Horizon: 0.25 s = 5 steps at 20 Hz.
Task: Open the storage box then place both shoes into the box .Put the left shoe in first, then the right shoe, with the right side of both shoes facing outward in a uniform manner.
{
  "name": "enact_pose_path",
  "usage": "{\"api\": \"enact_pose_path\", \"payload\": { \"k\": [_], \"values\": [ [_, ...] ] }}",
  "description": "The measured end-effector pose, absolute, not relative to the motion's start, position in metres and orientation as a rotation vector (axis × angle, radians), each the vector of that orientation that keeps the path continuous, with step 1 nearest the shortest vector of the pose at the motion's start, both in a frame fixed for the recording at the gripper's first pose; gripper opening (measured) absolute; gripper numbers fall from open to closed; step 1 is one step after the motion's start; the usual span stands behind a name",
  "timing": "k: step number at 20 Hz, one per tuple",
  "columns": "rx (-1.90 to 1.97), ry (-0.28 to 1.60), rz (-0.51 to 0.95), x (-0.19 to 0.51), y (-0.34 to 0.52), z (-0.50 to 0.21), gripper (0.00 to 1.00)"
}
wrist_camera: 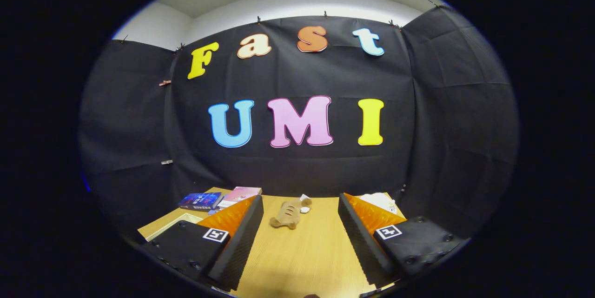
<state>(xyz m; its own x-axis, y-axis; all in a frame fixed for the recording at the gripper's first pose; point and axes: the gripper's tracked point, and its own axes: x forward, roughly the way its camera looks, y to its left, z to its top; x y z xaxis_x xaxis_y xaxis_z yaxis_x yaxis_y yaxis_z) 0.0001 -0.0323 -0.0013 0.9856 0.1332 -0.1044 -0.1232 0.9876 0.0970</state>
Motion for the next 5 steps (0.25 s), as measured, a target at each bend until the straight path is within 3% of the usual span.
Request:
{"api": "enact_pose_path", "payload": {
  "k": [5],
  "values": [
    [0.103,0.094,0.068,-0.0033,-0.0415,-0.0039,0.98]
  ]
}}
